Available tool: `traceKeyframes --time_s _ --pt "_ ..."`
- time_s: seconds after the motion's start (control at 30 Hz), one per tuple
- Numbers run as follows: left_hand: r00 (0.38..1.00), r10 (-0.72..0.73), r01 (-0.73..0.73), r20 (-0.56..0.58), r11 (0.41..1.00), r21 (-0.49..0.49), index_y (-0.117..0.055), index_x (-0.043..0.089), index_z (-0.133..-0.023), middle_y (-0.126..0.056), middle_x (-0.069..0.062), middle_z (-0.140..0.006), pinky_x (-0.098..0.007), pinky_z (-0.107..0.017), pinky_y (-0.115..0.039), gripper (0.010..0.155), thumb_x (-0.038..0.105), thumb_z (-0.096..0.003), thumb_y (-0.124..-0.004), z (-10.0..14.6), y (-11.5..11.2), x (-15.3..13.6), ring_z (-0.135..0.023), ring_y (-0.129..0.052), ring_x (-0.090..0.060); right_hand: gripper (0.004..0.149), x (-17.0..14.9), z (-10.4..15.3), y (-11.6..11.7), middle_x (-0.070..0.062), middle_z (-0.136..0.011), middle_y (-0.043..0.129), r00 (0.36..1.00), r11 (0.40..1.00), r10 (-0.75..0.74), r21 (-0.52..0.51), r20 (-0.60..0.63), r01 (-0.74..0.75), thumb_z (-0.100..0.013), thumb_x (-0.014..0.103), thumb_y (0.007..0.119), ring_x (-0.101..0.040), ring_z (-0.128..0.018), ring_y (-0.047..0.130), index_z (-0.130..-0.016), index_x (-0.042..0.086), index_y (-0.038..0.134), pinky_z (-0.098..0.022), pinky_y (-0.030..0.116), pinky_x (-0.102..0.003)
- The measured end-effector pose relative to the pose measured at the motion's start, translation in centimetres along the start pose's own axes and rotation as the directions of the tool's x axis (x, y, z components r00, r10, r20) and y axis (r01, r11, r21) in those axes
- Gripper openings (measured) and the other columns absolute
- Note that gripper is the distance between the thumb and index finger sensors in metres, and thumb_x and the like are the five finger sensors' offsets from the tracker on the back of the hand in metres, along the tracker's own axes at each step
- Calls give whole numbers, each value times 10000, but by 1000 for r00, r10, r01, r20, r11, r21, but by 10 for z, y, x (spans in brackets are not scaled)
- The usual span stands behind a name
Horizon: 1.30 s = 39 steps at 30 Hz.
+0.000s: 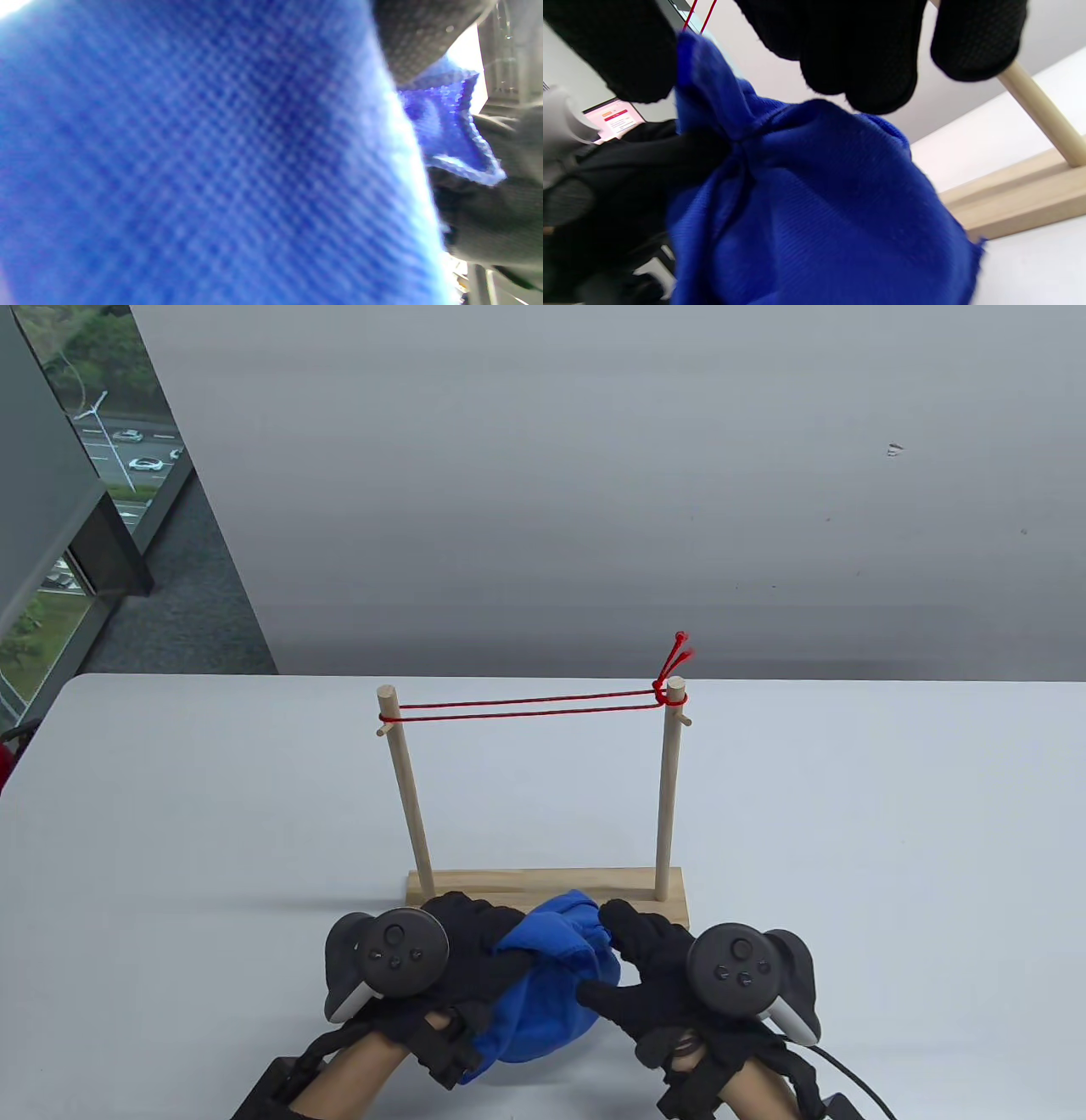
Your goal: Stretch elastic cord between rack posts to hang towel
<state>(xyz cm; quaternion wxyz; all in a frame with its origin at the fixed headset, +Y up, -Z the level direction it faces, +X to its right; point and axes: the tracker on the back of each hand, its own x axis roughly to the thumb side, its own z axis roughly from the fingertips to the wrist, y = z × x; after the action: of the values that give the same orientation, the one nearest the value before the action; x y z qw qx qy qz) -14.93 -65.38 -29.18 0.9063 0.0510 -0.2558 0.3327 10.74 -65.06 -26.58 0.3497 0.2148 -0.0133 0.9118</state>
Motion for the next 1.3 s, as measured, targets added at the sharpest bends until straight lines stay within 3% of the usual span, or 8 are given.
traceKeyframes --time_s 0.1,0.2,0.37,0.57,0.73,0.87,1.0,1.3 --pt "1000 17 -16 22 999 -31 -980 131 -688 -1067 -22 -511 -638 -657 -680 448 461 -387 -959 0 -1 2 -495 -1029 -316 619 10 -7 3 -149 -801 810 999 997 -15 -73 51 19 -444 481 798 -357 -607 906 -956 168 644 -474 723 -584" --pt "999 35 -35 2 998 -58 -974 152 -713 -1068 -15 -553 -645 -663 -670 463 475 -382 -955 -1 0 -1 -536 -1026 -315 431 19 -16 -1 -119 -678 907 995 989 -20 -144 99 34 -447 386 785 -321 -488 963 -804 152 843 -432 757 -558" --pt "995 30 -50 -94 974 -222 -811 214 -957 -928 -67 -919 -678 -713 -565 699 621 -396 -899 -4 4 -17 -818 -897 -388 412 32 -24 -21 -88 -553 968 990 980 80 -193 116 -56 -439 399 796 -267 -364 997 -708 106 904 -368 806 -510" --pt "989 55 -79 -135 980 -184 -706 222 -1040 -783 -109 -1069 -706 -727 -492 786 668 -410 -854 3 21 -30 -943 -785 -428 414 37 -29 -40 -63 -439 1002 985 967 140 -230 104 -114 -435 444 809 -226 -261 1008 -613 99 952 -314 837 -474" --pt "986 133 -140 -103 988 -66 -768 197 -995 -872 -116 -999 -704 -710 -529 773 686 -404 -858 9 35 -8 -873 -860 -428 417 46 -36 -48 -50 -377 1017 972 958 201 -230 123 -169 -430 476 827 -209 -207 1009 -555 108 978 -289 851 -459" --pt "1000 11 -12 -25 999 -36 -817 201 -955 -947 -94 -931 -690 -704 -568 763 707 -386 -875 -2 44 28 -804 -930 -399 419 59 -44 -51 -52 -366 1017 963 962 223 -196 153 -192 -431 475 829 -206 -194 1009 -548 102 981 -281 853 -457" --pt "993 -110 110 -37 994 7 -882 187 -884 -1032 -74 -815 -672 -689 -608 689 669 -391 -895 -14 47 49 -695 -1000 -375 419 69 -49 -52 -51 -363 1018 948 960 253 -173 193 -220 -433 473 826 -204 -191 1009 -550 102 979 -279 855 -456" --pt "959 -245 253 -146 966 43 -961 195 -769 -1100 -26 -639 -619 -653 -681 462 495 -422 -907 -24 48 46 -537 -1058 -327 412 83 -49 -74 -71 -424 983 954 971 200 -175 224 -163 -434 403 791 -188 -226 993 -644 72 914 -299 844 -459"
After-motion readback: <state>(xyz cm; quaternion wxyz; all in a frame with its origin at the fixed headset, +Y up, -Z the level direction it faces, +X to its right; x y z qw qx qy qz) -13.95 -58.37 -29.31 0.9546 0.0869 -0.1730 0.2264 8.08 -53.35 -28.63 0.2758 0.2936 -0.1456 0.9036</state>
